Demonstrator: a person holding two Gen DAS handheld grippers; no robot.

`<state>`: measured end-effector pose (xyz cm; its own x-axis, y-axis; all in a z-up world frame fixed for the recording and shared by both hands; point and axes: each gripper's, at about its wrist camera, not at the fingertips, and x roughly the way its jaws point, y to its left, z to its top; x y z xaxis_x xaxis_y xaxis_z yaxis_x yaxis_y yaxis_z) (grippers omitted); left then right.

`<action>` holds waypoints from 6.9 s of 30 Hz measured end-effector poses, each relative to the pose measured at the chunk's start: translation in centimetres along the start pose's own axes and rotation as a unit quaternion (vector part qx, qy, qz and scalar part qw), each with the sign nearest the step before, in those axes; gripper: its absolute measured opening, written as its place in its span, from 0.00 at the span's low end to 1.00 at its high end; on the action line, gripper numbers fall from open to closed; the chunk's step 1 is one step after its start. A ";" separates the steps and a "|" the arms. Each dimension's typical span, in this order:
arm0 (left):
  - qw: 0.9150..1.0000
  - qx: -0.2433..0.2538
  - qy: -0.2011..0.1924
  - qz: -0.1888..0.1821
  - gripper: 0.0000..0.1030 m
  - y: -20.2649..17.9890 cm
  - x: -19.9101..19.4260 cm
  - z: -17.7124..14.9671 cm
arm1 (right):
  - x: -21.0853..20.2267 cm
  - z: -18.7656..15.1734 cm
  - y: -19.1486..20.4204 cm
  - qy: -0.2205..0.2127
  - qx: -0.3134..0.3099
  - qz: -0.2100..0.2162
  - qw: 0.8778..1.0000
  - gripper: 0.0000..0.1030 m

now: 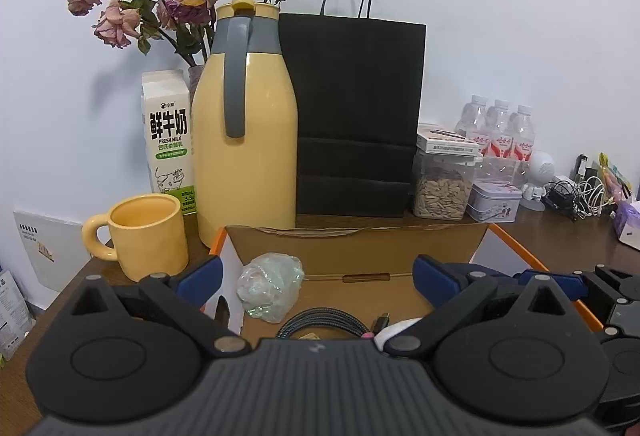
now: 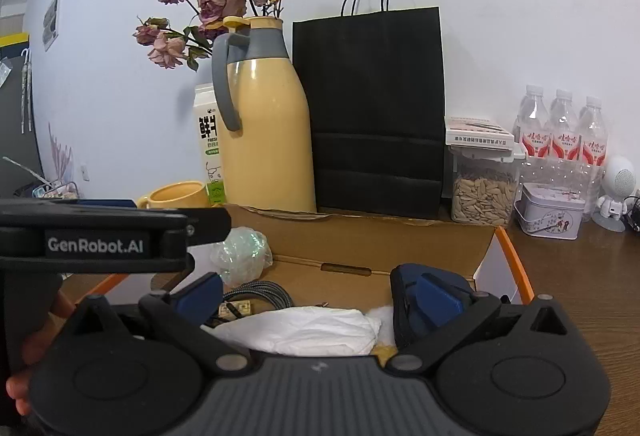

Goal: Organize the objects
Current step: 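Carry the white bundle and USB cable into the box and open both grippers, then withdraw both grippers from the box toward the purple cloth, then grasp the purple mesh cloth with the right gripper, then lift the purple cloth with the right gripper while the left grasps a clear ring, then lower the purple cloth and ring into the box and open both grippers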

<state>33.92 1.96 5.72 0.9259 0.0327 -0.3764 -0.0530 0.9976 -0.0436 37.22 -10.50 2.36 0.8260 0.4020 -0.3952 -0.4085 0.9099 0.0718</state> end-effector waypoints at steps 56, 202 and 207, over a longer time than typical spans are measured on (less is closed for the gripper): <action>0.997 0.005 0.073 0.039 1.00 2.4 -15.6 -9.6 | -12.0 -10.8 3.6 0.119 -0.049 0.023 0.991 1.00; 1.000 -0.001 -0.027 0.011 1.00 0.6 -1.0 -0.3 | -1.3 0.4 1.1 -0.031 -0.026 -0.020 0.999 1.00; 0.999 0.005 -0.035 0.003 1.00 0.4 -2.7 -0.1 | -3.2 0.5 1.2 -0.038 -0.034 -0.021 0.998 1.00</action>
<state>31.33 2.22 6.60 0.9496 0.0416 -0.3107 -0.0544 0.9980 -0.0328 34.32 -10.63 4.20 0.8686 0.3734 -0.3258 -0.3970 0.9178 -0.0063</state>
